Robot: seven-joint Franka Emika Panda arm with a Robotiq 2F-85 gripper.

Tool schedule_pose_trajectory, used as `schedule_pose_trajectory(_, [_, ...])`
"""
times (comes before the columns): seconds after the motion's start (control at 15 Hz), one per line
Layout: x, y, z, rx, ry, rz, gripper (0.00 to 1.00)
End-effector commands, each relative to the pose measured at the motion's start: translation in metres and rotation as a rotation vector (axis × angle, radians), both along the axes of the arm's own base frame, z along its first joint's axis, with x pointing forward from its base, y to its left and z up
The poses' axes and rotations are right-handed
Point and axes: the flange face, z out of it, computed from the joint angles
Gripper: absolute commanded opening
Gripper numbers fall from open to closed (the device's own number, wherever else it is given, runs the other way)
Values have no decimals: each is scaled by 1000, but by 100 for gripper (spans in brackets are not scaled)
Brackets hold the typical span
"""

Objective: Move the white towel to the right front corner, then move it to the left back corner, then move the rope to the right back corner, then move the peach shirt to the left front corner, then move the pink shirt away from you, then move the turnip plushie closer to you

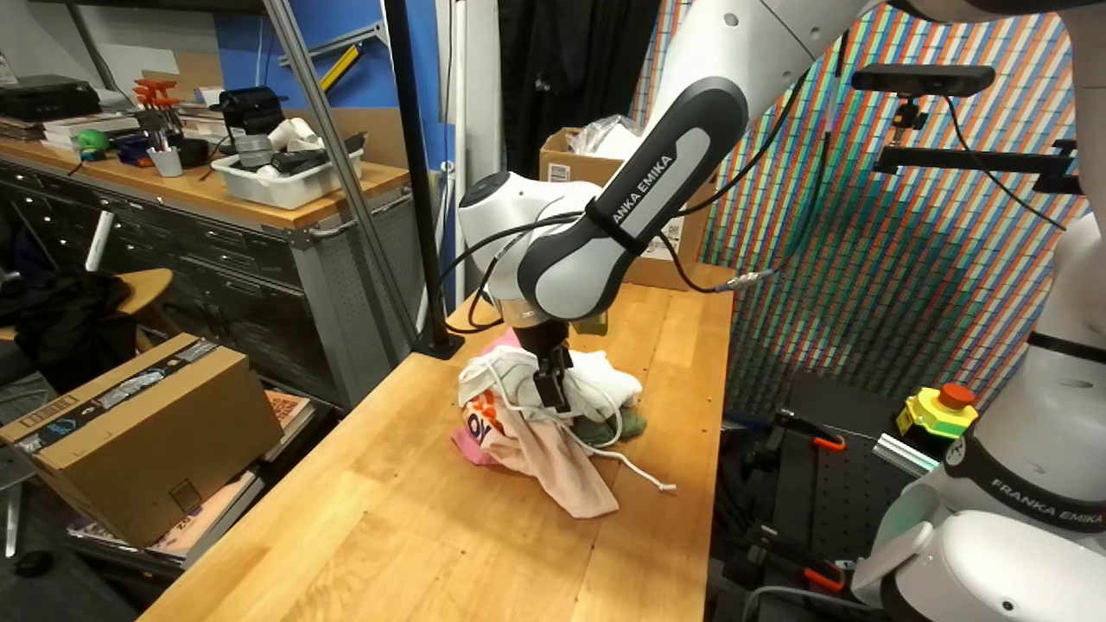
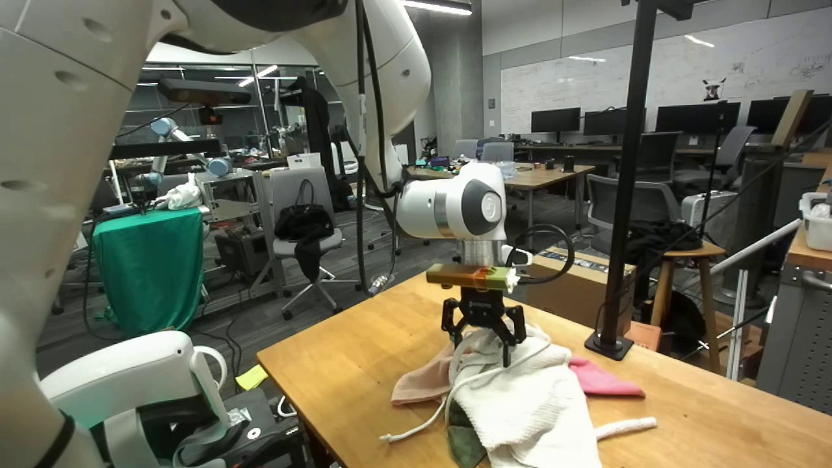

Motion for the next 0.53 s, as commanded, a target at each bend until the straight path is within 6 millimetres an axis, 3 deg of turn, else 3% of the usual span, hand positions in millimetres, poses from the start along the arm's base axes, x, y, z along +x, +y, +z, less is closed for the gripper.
schedule_pose_trajectory(0.0, [12, -2, -2, -9, -20, 7, 74])
schedule_pose_trajectory(0.47, [12, 0, 12, -43, -11, -1, 22])
